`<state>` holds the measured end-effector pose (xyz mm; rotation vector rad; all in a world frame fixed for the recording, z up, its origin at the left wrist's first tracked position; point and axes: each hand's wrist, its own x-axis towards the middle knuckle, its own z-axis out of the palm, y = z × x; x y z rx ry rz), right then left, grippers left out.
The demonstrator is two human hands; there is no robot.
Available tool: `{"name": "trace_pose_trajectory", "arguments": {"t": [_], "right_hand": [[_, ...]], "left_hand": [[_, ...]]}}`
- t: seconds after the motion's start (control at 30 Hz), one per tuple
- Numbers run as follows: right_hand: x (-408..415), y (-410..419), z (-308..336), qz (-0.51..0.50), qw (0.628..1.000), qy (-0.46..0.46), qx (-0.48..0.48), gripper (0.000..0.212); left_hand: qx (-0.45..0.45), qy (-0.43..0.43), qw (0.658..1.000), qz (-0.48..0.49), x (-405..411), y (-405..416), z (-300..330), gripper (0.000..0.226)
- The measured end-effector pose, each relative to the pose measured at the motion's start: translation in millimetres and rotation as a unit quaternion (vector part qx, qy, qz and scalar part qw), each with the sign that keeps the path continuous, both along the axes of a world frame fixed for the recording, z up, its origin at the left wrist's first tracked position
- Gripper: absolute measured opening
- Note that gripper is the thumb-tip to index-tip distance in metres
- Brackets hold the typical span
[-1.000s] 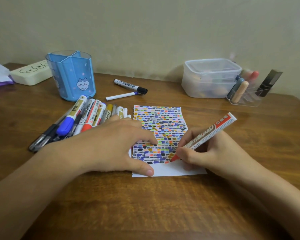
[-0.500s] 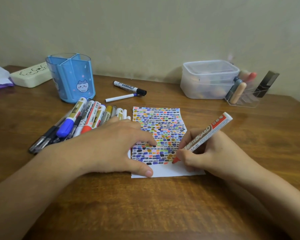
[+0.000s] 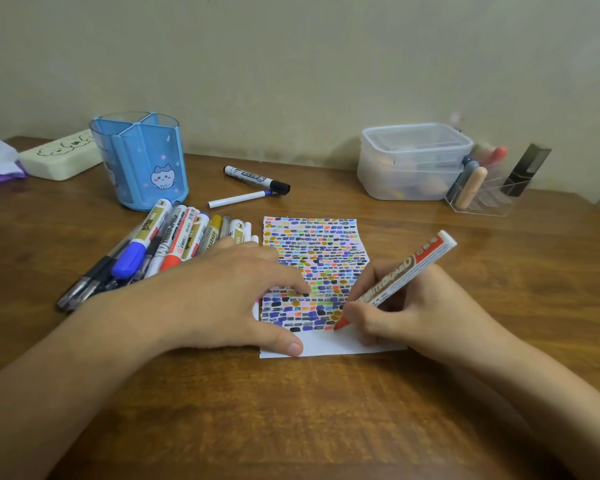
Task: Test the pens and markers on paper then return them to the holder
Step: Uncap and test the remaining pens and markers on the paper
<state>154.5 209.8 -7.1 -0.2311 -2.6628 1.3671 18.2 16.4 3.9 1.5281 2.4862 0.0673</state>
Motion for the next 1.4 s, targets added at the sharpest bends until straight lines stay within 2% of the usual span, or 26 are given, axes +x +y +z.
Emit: {"name": "trace_pose_trajectory", "arguments": {"t": [0.1,0.27,0.43,0.6,0.73,0.83,0.97,1.03,1.13,1.4], "right_hand": [[-1.2,3.7,-0.7,-0.016,0.999,-0.002,0.039,0.009],[0.1,1.5,-0.8,0.006,1.0,0.016,0.01,0.009],[-0.8,5.4,-3.0,-0.016,0.999,0.012,0.042,0.017],[-1.1,1.9,-5.8,0.012,0.999,0.018,0.027,0.009],[-1.4,4.3,-7.1,-0.007,0.999,0.014,0.032,0.02],[-1.7,5.5,-6.5,-0.001,0.999,0.028,-0.029,0.011],[-2.6,5.6,-2.5,0.0,0.99,0.047,-0.131,0.016],[-2.3,6.5,0.5,-0.004,0.987,0.052,-0.155,0.021],[-1.6,5.5,5.2,-0.012,0.981,0.055,-0.187,0.025],[2.7,-1.5,17.2,-0.048,0.956,0.051,-0.283,0.002]], "left_hand": [[0.001,0.002,1.0,-0.001,-0.7,0.1,-0.5,0.073],[0.011,-0.001,1.0,-0.004,-1.0,-0.5,-0.8,0.071],[0.005,-0.003,1.0,0.002,-1.3,-0.8,-1.5,0.072],[-0.003,-0.006,1.0,0.002,-2.8,-0.1,-2.8,0.072],[-0.006,-0.009,1.0,0.003,-2.7,-0.2,-2.9,0.07],[-0.001,-0.001,1.0,-0.004,-1.3,-0.4,-4.0,0.071],[0.028,-0.02,0.999,-0.006,1.7,-3.2,-0.8,0.073],[0.07,-0.057,0.996,0.011,3.0,-5.3,1.2,0.071],[0.147,-0.071,0.986,0.019,5.1,-5.0,2.1,0.055],[0.203,-0.087,0.974,0.045,12.8,-1.7,8.6,0.05]]}}
